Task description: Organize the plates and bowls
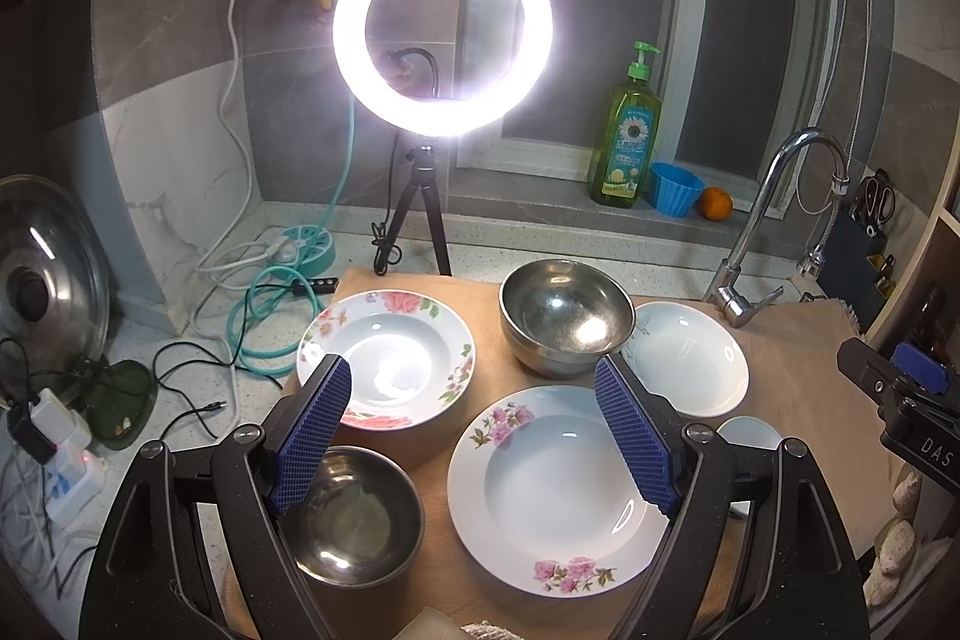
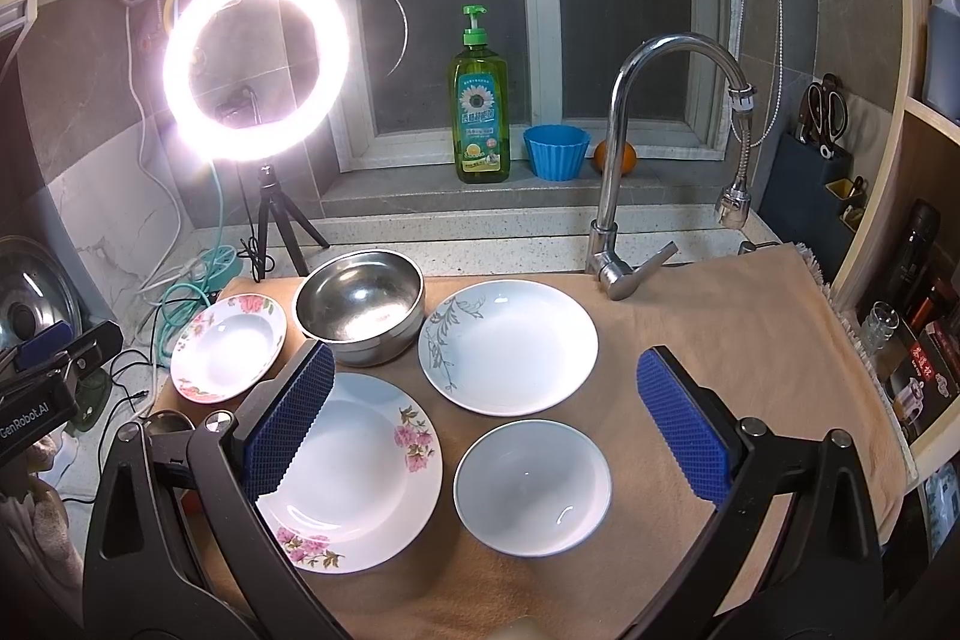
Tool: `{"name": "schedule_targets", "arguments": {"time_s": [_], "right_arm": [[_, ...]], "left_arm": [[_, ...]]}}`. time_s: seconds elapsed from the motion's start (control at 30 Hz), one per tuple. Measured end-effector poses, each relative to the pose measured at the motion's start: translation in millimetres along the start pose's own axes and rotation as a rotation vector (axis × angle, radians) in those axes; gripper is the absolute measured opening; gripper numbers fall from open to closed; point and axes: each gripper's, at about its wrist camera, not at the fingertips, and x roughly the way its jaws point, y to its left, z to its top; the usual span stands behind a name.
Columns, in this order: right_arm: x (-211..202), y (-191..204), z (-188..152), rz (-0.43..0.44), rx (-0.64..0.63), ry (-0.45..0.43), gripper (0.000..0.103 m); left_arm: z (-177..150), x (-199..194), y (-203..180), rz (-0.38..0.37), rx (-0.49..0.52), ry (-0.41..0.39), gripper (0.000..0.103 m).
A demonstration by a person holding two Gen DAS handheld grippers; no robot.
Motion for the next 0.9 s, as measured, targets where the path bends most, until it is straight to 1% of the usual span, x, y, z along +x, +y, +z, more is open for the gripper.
{"name": "schedule_targets", "arguments": {"time_s": [0.37,0.53,0.7,0.73,0.77,0.8,0.9], "right_arm": [[1,-1,-2,0.0,0.002,0.003,0.103],[6,-2,-9,0.013,0.004,0.017,0.103],[13,-5,-19,0.044,0.004,0.056,0.103],[16,-5,-26,0.058,0.003,0.071,0.101],[17,-5,-23,0.061,0.004,0.077,0.098],[20,-5,-29,0.078,0.008,0.099,0.094],[27,-7,-35,0.117,0.027,0.151,0.088]], "left_arm": [[-3,3,-2,-0.003,0.002,0.011,0.084],[-5,10,5,-0.013,-0.007,0.045,0.084],[-10,20,15,-0.02,-0.01,0.095,0.084],[-11,22,17,-0.024,-0.013,0.107,0.084],[-11,24,18,-0.027,-0.014,0.118,0.083],[-12,26,20,-0.03,-0.014,0.13,0.083],[-16,33,25,-0.05,-0.019,0.169,0.083]]}}
